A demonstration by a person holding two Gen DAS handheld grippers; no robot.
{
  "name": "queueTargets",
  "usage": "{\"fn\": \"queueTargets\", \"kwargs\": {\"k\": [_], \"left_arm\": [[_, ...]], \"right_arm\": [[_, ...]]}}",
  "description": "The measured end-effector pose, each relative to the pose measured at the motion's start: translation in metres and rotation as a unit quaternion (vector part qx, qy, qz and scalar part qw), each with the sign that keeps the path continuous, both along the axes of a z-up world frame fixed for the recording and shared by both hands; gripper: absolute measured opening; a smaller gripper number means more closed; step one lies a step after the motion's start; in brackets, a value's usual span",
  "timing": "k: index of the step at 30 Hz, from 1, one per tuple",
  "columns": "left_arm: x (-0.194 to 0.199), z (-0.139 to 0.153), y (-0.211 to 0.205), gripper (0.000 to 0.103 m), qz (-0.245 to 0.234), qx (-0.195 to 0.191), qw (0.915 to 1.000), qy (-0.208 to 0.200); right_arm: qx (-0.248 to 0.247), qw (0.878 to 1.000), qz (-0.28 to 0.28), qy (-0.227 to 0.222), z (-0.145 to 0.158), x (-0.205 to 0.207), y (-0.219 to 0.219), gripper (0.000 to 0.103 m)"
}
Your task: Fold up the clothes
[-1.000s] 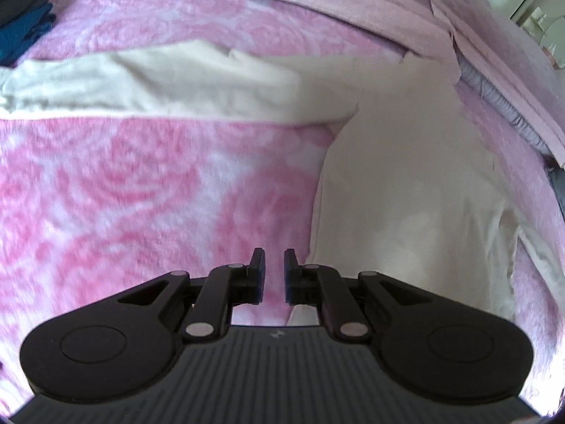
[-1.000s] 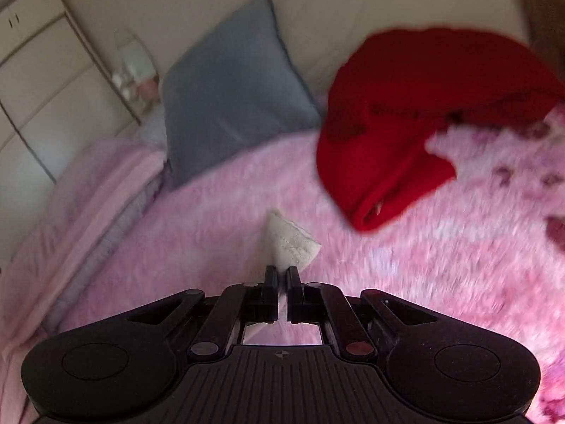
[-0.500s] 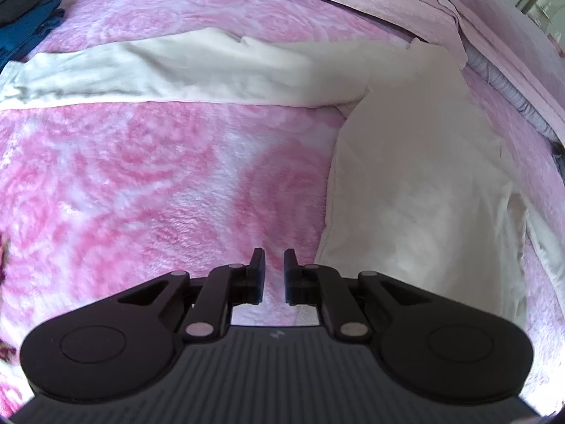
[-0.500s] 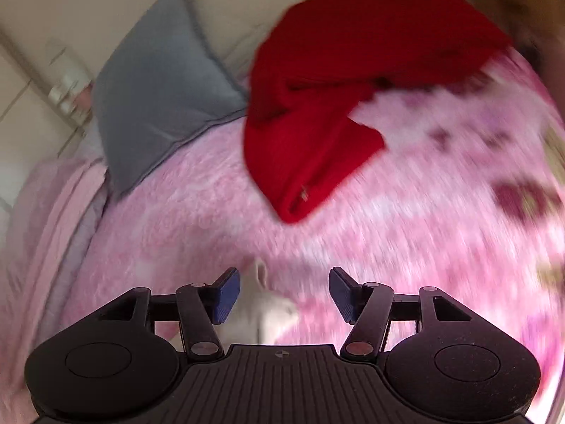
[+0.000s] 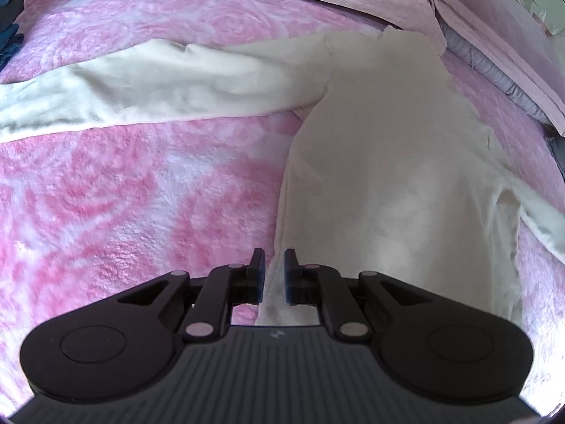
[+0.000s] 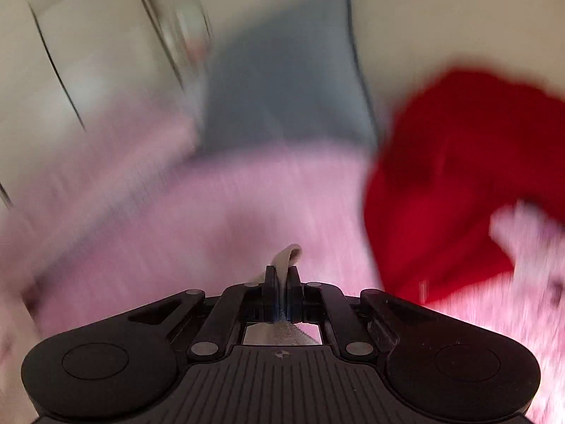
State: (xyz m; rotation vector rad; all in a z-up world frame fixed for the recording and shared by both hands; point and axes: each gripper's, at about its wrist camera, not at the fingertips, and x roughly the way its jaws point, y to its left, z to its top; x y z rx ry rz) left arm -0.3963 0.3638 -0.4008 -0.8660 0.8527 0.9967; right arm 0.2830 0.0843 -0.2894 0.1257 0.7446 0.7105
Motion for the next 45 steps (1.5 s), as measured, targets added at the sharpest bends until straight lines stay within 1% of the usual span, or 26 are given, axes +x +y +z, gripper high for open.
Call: {"fn": "queueTargets", "kwargs": {"k": [3,4,5,6,8,9,10,12,15,16,18,20,22,24,25,28,30,33,34,35,36,37,39,41,43,45], "left_arm": [[0.0,-0.006,0.001,0.007,0.006,-0.008,0.9999,-0.001],[0.0,-0.009,0.001,0.007,0.006,-0.011,0.9999,-0.001],[0.0,-0.01,0.002,0.007,0.004,-0.013,0.9999,-0.002],[0.0,-0.009,0.002,0.007,0.0,-0.011,0.9999,-0.001],[-0.005,-0.006,0.004,0.011,-0.002,-0.009,1.0,0.0],[-0.009,-0.004,0.005,0.012,-0.002,-0.008,1.0,0.0],[-0.012,-0.003,0.006,0.014,-0.002,-0.007,1.0,0.0],[-0.023,0.0,0.009,0.014,0.008,-0.005,0.9999,-0.004],[-0.041,0.005,0.009,0.016,0.016,-0.008,0.9997,-0.014],[-0.046,0.005,0.008,0.019,0.014,-0.013,0.9996,-0.019],[-0.059,0.005,0.001,0.023,0.012,-0.028,0.999,-0.032],[-0.073,0.003,-0.007,0.025,0.009,-0.045,0.9979,-0.046],[-0.087,0.002,-0.016,0.029,0.008,-0.063,0.996,-0.063],[-0.103,0.001,-0.03,0.032,0.012,-0.084,0.9924,-0.09],[-0.11,0.0,-0.036,0.034,0.015,-0.095,0.9901,-0.103],[-0.131,-0.008,-0.058,0.04,0.026,-0.132,0.9799,-0.148],[-0.138,-0.016,-0.07,0.04,0.027,-0.149,0.9732,-0.173],[-0.141,-0.026,-0.08,0.038,0.039,-0.149,0.9642,-0.216],[-0.141,-0.029,-0.081,0.032,0.043,-0.15,0.961,-0.228],[-0.141,-0.03,-0.081,0.0,0.042,-0.155,0.9574,-0.24],[-0.14,-0.028,-0.082,0.001,0.036,-0.156,0.9549,-0.25],[-0.141,-0.019,-0.085,0.0,0.027,-0.139,0.957,-0.253],[-0.145,0.009,-0.094,0.0,-0.004,-0.089,0.9635,-0.252],[-0.148,0.028,-0.103,0.0,-0.029,-0.059,0.9697,-0.236],[-0.144,0.019,-0.109,0.001,-0.039,-0.057,0.979,-0.192],[-0.139,0.002,-0.114,0.0,-0.047,-0.061,0.9866,-0.144]], "right_arm": [[-0.005,1.0,-0.014,-0.014,-0.006,-0.006,-0.005,0.002],[-0.033,0.999,-0.02,-0.003,-0.018,-0.003,-0.003,0.002],[-0.086,0.996,-0.026,0.022,-0.038,0.005,0.003,0.002],[-0.112,0.992,-0.037,0.042,-0.052,0.01,0.006,0.005],[-0.113,0.988,-0.07,0.077,-0.065,0.017,0.003,0.008],[-0.111,0.987,-0.077,0.085,-0.064,0.015,0.002,0.017],[-0.107,0.988,-0.076,0.085,-0.057,0.008,0.0,0.039],[-0.1,0.989,-0.074,0.085,-0.042,-0.005,-0.004,0.06],[-0.089,0.99,-0.071,0.085,-0.02,-0.025,-0.009,0.06],[-0.079,0.991,-0.048,0.094,-0.014,-0.038,-0.012,0.06],[-0.065,0.989,0.028,0.13,-0.007,-0.073,-0.009,0.06],[-0.071,0.977,0.113,0.166,-0.008,-0.123,-0.009,0.06],[-0.085,0.959,0.186,0.197,-0.013,-0.18,-0.01,0.06],[-0.091,0.938,0.237,0.234,-0.021,-0.234,-0.015,0.06],[-0.09,0.93,0.249,0.255,-0.026,-0.258,-0.02,0.06],[-0.078,0.92,0.235,0.305,-0.042,-0.306,-0.038,0.06],[-0.064,0.917,0.216,0.33,-0.052,-0.324,-0.05,0.06],[-0.033,0.925,0.178,0.335,-0.063,-0.338,-0.064,0.06],[-0.024,0.926,0.162,0.339,-0.065,-0.339,-0.066,0.059],[-0.015,0.927,0.146,0.346,-0.066,-0.339,-0.067,0.059],[-0.007,0.927,0.129,0.353,-0.067,-0.338,-0.069,0.027],[-0.012,0.928,0.119,0.353,-0.065,-0.336,-0.065,0.003],[-0.023,0.938,0.128,0.32,-0.046,-0.336,-0.056,0.003],[-0.027,0.948,0.141,0.283,-0.025,-0.342,-0.055,0.003],[-0.048,0.953,0.13,0.27,-0.019,-0.344,-0.06,0.003],[-0.08,0.952,0.12,0.27,-0.029,-0.348,-0.061,0.003]]}}
